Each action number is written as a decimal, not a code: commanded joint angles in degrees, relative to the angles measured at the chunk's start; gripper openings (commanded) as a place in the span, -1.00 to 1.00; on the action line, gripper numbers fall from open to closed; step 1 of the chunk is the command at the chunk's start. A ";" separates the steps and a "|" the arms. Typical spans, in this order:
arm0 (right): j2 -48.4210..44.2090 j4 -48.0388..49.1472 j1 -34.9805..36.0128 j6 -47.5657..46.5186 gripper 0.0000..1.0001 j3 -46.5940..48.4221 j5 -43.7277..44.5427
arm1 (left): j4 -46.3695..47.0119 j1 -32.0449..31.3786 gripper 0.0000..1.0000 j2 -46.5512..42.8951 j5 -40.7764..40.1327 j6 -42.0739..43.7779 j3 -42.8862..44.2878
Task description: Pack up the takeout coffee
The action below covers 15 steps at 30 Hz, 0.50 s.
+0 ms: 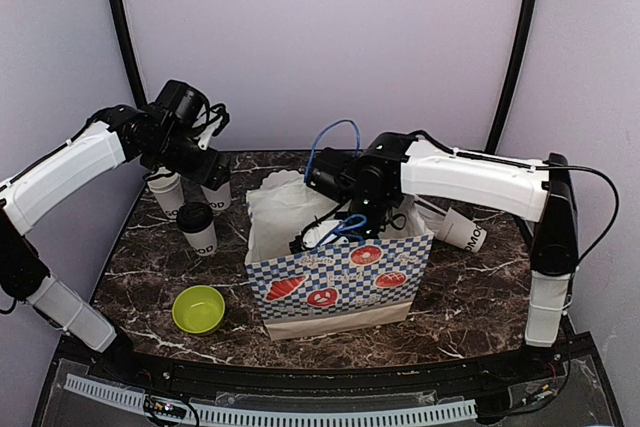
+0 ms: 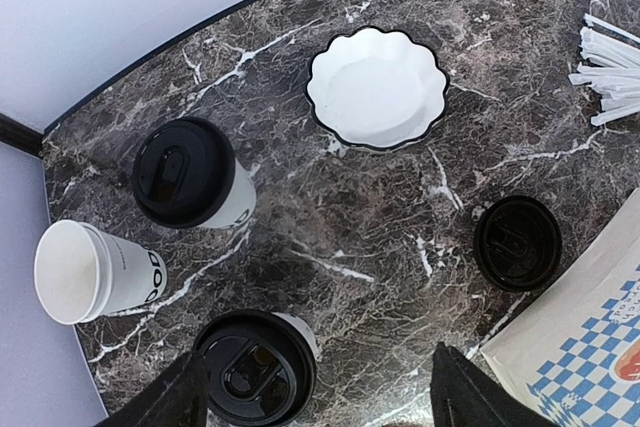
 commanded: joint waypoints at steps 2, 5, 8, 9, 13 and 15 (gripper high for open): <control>3.01 -1.80 0.75 1.04 -0.47 0.92 0.41 | 1.25 0.46 0.56 -2.69 1.08 0.38 -1.84; 3.65 -1.81 0.75 1.12 -0.45 0.86 0.26 | 1.41 0.53 0.56 -2.83 1.27 0.42 -2.22; 4.59 -2.44 0.70 1.13 -0.43 0.77 -0.31 | 1.53 0.71 0.56 -3.00 1.42 0.54 -2.59; 4.86 -2.72 0.70 1.13 -0.41 0.63 -0.51 | 1.54 0.72 0.57 -3.06 1.46 0.55 -2.63; 4.64 -3.48 0.73 0.88 -0.31 0.99 -1.19 | 1.52 0.88 0.57 -3.21 1.51 0.49 -2.62; 2.98 -3.19 0.62 0.45 -0.28 1.24 -1.85 | 0.94 0.90 0.57 -3.48 1.37 0.36 -2.12</control>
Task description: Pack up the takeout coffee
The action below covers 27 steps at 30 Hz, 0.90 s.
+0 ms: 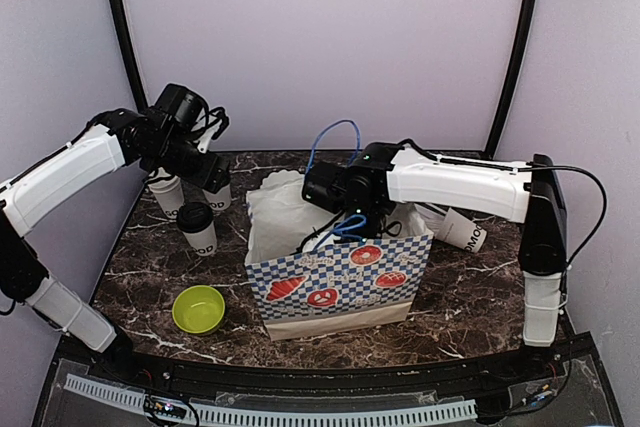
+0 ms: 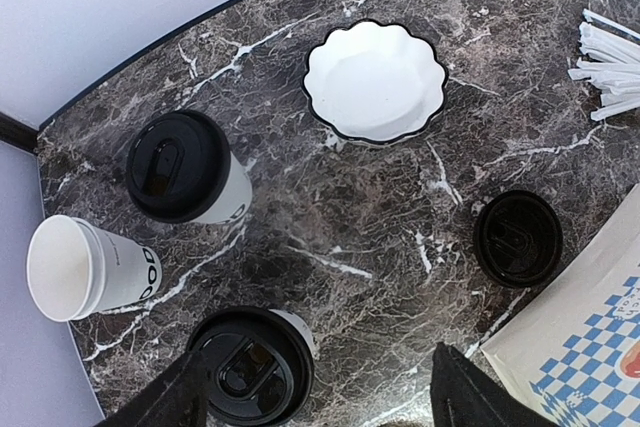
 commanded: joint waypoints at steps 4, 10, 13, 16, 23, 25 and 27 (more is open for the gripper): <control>-6.10 -0.18 -0.29 -1.92 -0.20 1.79 -1.97 | -3.52 0.90 0.55 -2.72 -1.93 -1.18 1.38; -12.16 -0.06 -2.39 -3.68 -0.01 5.69 -6.86 | -13.58 4.55 0.59 -0.72 -0.40 -5.31 4.17; -14.93 -0.79 -3.37 -4.30 0.10 7.15 -8.02 | -18.39 5.06 0.64 1.07 0.99 -6.14 4.05; -17.49 -1.07 -5.14 -4.76 0.17 8.55 -10.08 | -21.31 5.55 0.71 3.09 2.77 -6.04 2.65; -21.80 -1.65 -11.74 -4.27 0.28 13.41 -18.25 | -22.73 5.87 0.78 7.85 1.39 -5.04 3.19; -22.82 -1.61 -13.31 -3.89 0.29 13.64 -19.89 | -23.06 6.49 0.78 9.06 -0.10 -4.87 3.75; -23.57 -1.52 -14.35 -3.60 0.29 13.28 -20.41 | -23.01 7.16 0.79 10.05 -1.23 -4.63 4.22</control>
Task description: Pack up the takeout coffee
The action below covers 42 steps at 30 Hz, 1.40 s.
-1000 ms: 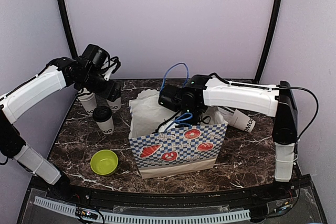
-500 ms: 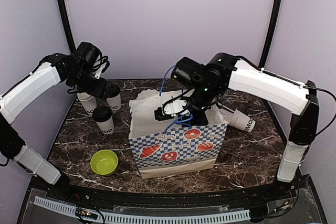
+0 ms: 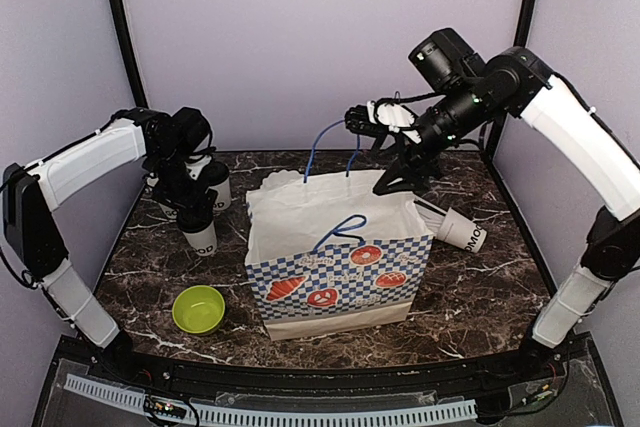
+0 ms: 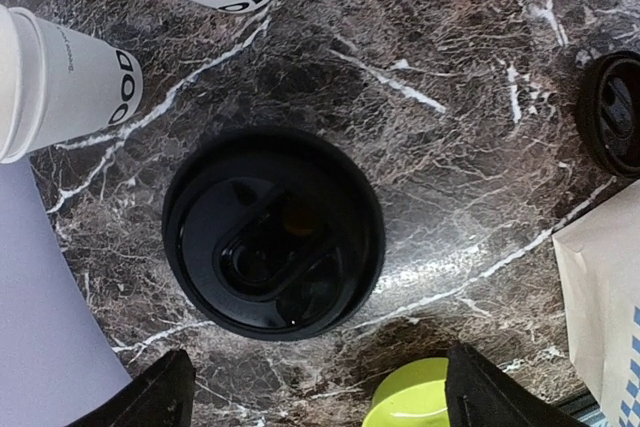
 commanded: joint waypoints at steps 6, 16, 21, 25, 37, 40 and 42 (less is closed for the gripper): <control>-3.90 -0.01 -5.15 0.99 0.30 -0.04 -6.48 | -1.14 3.70 0.79 3.22 -1.22 1.08 1.72; -4.09 0.94 -5.31 1.02 0.32 -2.71 -6.01 | 1.23 6.26 0.76 6.60 3.93 1.16 3.47; -4.15 1.49 -5.34 1.07 0.32 -3.73 -5.47 | 1.63 6.89 0.74 7.58 3.33 1.16 3.53; -3.77 1.60 -5.34 1.15 0.32 -3.84 -5.61 | 2.07 7.15 0.68 8.26 4.23 1.23 3.45; -3.40 2.47 -5.34 1.15 0.32 -5.04 -4.43 | 2.20 7.17 0.50 8.39 6.36 1.05 2.26; -3.29 2.61 -5.36 1.15 0.32 -5.29 -3.79 | 2.22 7.19 0.57 8.34 6.55 1.06 1.88; -3.26 2.48 -5.37 1.08 0.32 -5.12 -3.68 | 2.22 7.17 0.58 8.24 6.54 0.95 1.73</control>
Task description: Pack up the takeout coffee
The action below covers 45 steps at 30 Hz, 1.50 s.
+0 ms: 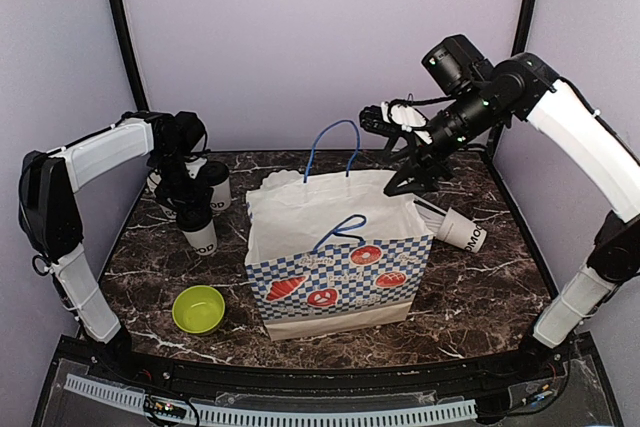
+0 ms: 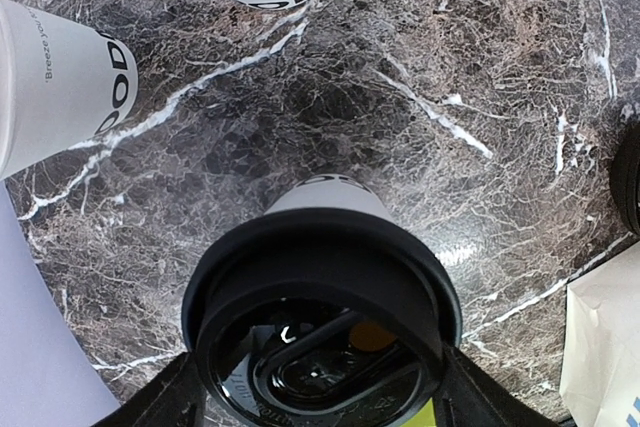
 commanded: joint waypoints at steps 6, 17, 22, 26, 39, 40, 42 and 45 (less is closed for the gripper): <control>0.04 1.37 -2.16 0.84 0.32 3.22 -0.62 | -0.67 0.32 0.38 -1.28 1.79 0.07 -0.41; 7.93 2.64 -6.46 6.91 0.41 10.29 -10.52 | -2.90 -0.11 0.16 -10.37 0.56 -1.25 5.75; 12.68 0.69 -6.27 9.31 0.43 13.44 -14.86 | -3.37 -2.66 0.10 -14.63 -2.44 -1.46 11.90; 14.62 1.78 -5.50 10.48 0.45 13.17 -14.77 | -4.88 -7.45 0.06 -16.55 -6.60 -2.80 21.22; 19.16 5.13 -3.47 12.98 -0.24 18.52 -12.44 | 1.95 -21.57 -0.09 -23.85 14.99 1.11 30.75; 19.06 5.37 -3.47 12.59 -0.46 18.79 -12.16 | 1.30 -23.00 -0.09 -23.97 15.22 1.42 30.11; 18.42 6.43 -3.56 11.69 -0.85 18.24 -11.49 | 0.29 -25.38 -0.09 -23.88 15.38 1.89 29.02; 17.20 9.33 -3.56 11.85 -1.00 17.13 -10.32 | -1.33 -28.64 -0.11 -22.93 15.01 2.13 28.35</control>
